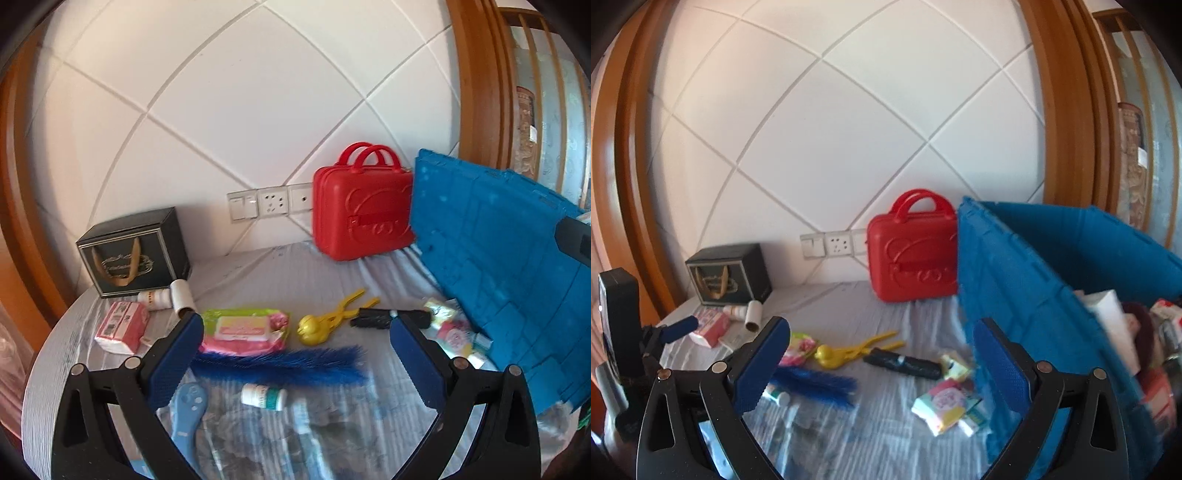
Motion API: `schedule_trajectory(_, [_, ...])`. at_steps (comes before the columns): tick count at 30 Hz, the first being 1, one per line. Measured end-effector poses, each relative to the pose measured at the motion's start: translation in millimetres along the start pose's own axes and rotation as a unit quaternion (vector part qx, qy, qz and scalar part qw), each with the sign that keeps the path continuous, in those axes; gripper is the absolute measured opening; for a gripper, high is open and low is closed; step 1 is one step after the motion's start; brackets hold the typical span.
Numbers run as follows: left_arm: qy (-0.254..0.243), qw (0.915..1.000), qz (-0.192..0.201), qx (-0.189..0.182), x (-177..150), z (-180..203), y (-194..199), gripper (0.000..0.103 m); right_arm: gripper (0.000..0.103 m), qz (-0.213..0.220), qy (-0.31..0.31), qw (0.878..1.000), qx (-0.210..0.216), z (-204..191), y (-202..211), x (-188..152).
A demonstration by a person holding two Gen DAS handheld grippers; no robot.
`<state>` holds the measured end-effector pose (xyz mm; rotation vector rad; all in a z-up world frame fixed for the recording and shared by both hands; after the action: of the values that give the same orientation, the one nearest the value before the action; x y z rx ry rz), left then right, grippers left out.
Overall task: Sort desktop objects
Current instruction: 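Move both tools back toward the wipes pack and yellow duck clip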
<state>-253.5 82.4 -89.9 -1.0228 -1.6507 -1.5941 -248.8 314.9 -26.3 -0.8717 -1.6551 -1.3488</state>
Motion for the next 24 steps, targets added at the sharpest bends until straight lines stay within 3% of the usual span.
schedule_trajectory(6, [0.018,0.9991,-0.033,0.022,-35,-57,-39,0.102,0.101,-0.037,-0.003,0.999,-0.011,-17,-57,-40])
schedule_trajectory(11, [0.017,0.9983,-0.053,0.021,-48,-76,-79,0.102,0.101,-0.066,-0.011,0.998,-0.018,-24,-101,-59])
schedule_trajectory(19, [0.026,0.9959,-0.085,0.019,-61,-82,-145,0.102,0.101,-0.105,0.021,0.994,0.031,-47,-187,-77])
schedule_trajectory(24, [0.033,0.9940,-0.102,0.020,-72,-84,-178,0.102,0.090,-0.153,0.033,0.985,0.066,-54,-255,-96])
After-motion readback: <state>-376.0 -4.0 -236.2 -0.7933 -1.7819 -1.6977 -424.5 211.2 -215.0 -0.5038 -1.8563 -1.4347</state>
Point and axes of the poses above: each gripper's, at about its wrist camera, not at the fingertips, and y roughly against the way its jaws point, z to its right, x to its top, the point moved 3 cm from there along -y, roughly the way its jaws point, and after that the axes turned 6 degrees about x, right-handed, at the moved point
